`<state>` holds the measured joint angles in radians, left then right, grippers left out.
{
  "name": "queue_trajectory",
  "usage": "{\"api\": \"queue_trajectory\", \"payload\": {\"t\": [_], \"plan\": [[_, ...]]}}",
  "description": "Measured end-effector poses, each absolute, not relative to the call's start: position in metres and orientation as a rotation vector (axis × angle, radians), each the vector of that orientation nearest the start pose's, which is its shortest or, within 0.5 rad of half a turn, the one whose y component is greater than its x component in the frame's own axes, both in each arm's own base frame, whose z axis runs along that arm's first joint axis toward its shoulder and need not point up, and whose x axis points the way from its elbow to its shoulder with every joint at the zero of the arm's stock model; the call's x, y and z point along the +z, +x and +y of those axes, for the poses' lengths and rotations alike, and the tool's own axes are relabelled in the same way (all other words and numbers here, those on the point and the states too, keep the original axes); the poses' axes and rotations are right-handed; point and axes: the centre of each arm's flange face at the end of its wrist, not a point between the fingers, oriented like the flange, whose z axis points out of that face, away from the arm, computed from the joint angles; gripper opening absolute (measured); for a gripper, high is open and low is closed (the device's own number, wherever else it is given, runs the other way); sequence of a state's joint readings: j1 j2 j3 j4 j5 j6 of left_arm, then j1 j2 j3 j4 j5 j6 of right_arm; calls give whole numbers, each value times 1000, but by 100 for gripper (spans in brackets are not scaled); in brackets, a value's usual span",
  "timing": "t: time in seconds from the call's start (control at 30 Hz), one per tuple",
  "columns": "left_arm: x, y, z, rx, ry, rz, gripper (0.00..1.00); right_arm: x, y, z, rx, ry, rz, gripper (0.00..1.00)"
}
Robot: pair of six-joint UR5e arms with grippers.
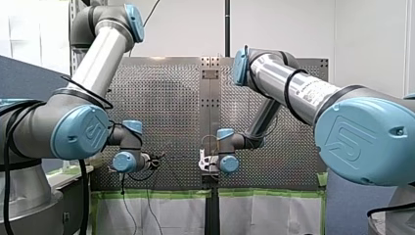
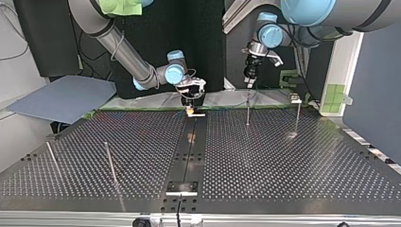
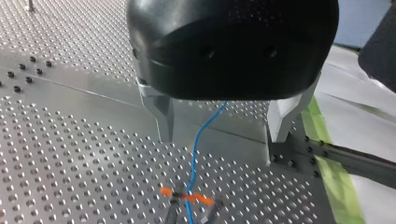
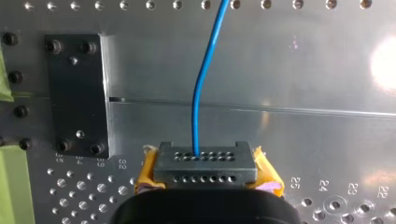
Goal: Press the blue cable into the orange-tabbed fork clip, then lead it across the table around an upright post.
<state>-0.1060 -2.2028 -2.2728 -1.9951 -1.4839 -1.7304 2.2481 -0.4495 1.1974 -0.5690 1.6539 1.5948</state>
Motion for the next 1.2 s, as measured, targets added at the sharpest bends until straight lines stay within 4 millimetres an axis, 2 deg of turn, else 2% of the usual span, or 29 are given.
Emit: {"api": "queue_trajectory", "payload": {"t": [0.37, 0.7, 0.87, 1.0, 1.2], "plan": [[18, 422, -221, -300, -13, 1761, 100, -35, 566, -507, 1503, 1797, -966, 0], [36, 441, -262, -302, -6, 1697, 100, -36, 566, -508, 1501, 1797, -967, 0], [43, 443, -281, -304, -6, 1670, 100, -36, 565, -508, 1499, 1797, -966, 0], [43, 437, -287, -288, -1, 1677, 100, -36, 565, -508, 1499, 1797, -966, 0], [33, 434, -279, -235, 14, 1709, 100, -36, 565, -508, 1500, 1798, -966, 0]]}}
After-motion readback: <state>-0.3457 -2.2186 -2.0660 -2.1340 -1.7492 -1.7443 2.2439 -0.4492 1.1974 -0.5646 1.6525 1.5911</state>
